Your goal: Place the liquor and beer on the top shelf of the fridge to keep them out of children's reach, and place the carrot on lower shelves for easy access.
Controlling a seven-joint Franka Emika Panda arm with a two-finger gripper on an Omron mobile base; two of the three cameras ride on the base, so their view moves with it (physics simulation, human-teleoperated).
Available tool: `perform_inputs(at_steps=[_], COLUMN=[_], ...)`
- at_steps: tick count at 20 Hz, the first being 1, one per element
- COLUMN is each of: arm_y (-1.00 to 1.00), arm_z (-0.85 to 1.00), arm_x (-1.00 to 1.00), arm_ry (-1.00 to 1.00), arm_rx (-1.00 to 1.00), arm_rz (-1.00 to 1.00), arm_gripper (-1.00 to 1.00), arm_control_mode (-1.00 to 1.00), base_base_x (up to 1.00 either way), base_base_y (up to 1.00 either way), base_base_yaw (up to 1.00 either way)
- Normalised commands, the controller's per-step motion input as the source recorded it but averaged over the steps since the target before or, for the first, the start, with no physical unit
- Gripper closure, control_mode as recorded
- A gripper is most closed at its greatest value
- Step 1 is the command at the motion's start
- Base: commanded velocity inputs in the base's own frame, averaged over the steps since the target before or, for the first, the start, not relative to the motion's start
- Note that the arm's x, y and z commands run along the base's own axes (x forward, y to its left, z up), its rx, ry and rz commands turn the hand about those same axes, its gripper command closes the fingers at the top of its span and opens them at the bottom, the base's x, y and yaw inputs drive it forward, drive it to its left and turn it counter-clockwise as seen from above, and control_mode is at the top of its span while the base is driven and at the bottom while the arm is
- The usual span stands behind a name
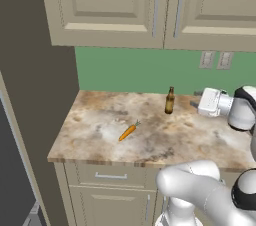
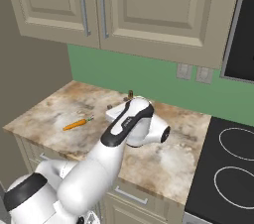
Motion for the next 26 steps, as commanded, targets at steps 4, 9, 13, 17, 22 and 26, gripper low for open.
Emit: perform_inputs(at_steps=[4, 9, 13, 17, 22, 26], arm_y=[0.13, 0.03, 0.00, 0.00, 0.00, -0.06], arm_z=[0.00, 0.00, 0.00, 0.00, 0.00, 0.00], arm_x=[0.25, 0.28, 0.36, 0.42, 0.40, 0.31], arm_ry=[-0.11, -0.03, 0.00, 0.01, 0.01, 0.00], arm_rx=[-0.03, -0.02, -0.01, -0.01, 0.00, 0.00], arm_rz=[0.00, 0.00, -0.01, -0.02, -0.02, -0.03], arm_gripper=[-1.00, -1.00, -1.00, -1.00, -1.00, -1.00], arm_control_mode=[-1.00, -1.00, -1.00, -1.00, -1.00, -1.00], base_base_x=[0.00, 0.00, 0.00, 0.00, 0.00, 0.00], base_base_y=[0.00, 0.00, 0.00, 0.00, 0.00, 0.00], base_base_yaw=[0.00, 0.00, 0.00, 0.00, 0.00, 0.00])
